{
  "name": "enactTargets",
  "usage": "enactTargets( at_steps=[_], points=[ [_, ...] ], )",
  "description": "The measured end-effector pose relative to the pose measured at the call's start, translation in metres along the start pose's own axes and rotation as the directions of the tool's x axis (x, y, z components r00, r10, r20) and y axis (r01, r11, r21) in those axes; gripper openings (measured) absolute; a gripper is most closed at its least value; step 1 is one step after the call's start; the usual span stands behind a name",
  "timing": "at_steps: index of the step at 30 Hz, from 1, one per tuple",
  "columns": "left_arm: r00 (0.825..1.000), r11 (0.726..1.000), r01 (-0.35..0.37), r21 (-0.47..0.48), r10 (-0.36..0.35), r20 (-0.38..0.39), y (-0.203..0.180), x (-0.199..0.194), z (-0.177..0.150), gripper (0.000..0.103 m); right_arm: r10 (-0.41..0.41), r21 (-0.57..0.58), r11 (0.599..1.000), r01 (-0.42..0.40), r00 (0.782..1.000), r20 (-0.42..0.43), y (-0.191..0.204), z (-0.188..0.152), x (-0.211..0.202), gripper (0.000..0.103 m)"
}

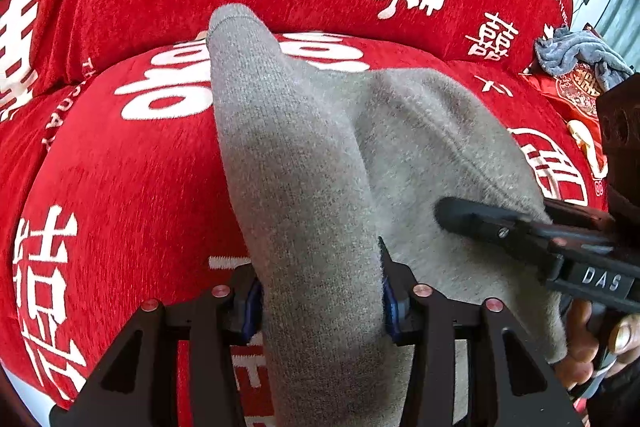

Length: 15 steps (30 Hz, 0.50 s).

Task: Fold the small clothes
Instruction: 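Open both tools, releasing the folded sweater on the bedspread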

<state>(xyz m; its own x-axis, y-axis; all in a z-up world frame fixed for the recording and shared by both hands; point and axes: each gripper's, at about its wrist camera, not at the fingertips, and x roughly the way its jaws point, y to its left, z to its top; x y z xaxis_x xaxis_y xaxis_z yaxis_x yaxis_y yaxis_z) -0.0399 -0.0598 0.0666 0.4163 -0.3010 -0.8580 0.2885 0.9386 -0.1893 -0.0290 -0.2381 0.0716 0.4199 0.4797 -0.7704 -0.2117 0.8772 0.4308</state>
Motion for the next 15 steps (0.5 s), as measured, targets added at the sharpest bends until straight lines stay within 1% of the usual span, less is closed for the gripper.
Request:
enactTargets(
  at_steps=[1,2,3,4,7,9,11,12,13,14,15],
  points=[
    [1.000,1.000,-0.001,-0.011,0.001,-0.002,0.003,0.001,-0.002,0.055,0.001,0.004,1.000,-0.001,1.000,-0.006,-0.003,-0.001,0.002,0.035],
    [1.000,1.000,-0.004,-0.020,0.004,-0.001,0.006,0.002,-0.004,0.063,-0.003,0.010,1.000,0.003,1.000,-0.013,-0.005,-0.003,0.004,0.036],
    [1.000,0.999,-0.011,-0.033,0.011,0.006,0.011,0.000,-0.007,0.068,-0.012,0.021,1.000,0.013,1.000,-0.020,-0.010,-0.004,0.005,0.042],
    [1.000,0.999,-0.015,-0.040,0.016,0.012,0.015,-0.002,-0.009,0.069,-0.020,0.037,0.999,0.020,1.000,-0.020,-0.014,-0.005,0.004,0.044],
    [0.999,0.998,-0.018,-0.052,0.020,0.035,0.025,-0.015,-0.012,0.069,-0.022,0.079,0.997,0.022,1.000,0.005,-0.027,-0.008,-0.008,0.045],
    [0.998,0.997,-0.035,-0.062,0.039,0.058,0.029,-0.027,-0.012,0.069,-0.031,0.072,0.997,0.027,0.998,0.050,-0.027,-0.011,-0.025,0.045],
    [0.995,0.997,-0.017,-0.069,0.023,0.094,0.030,-0.040,-0.012,0.069,-0.020,0.038,0.999,0.016,0.995,0.095,-0.018,-0.014,-0.041,0.045],
    [0.994,0.998,0.011,-0.069,-0.003,0.105,0.028,-0.044,-0.011,0.069,0.003,0.014,1.000,-0.004,0.994,0.112,-0.012,-0.015,-0.048,0.045],
    [0.994,0.998,0.028,-0.064,-0.021,0.109,0.026,-0.046,-0.011,0.069,0.050,-0.014,0.999,-0.049,0.992,0.114,-0.004,-0.017,-0.053,0.045],
    [0.993,0.998,0.028,-0.048,-0.022,0.113,0.021,-0.046,-0.010,0.069,0.091,-0.034,0.996,-0.088,0.991,0.102,0.002,-0.019,-0.054,0.047],
    [0.993,0.999,-0.010,-0.034,0.014,0.115,0.016,-0.044,-0.009,0.069,0.135,-0.058,0.990,-0.131,0.988,0.079,0.009,-0.022,-0.051,0.049]
  ],
)
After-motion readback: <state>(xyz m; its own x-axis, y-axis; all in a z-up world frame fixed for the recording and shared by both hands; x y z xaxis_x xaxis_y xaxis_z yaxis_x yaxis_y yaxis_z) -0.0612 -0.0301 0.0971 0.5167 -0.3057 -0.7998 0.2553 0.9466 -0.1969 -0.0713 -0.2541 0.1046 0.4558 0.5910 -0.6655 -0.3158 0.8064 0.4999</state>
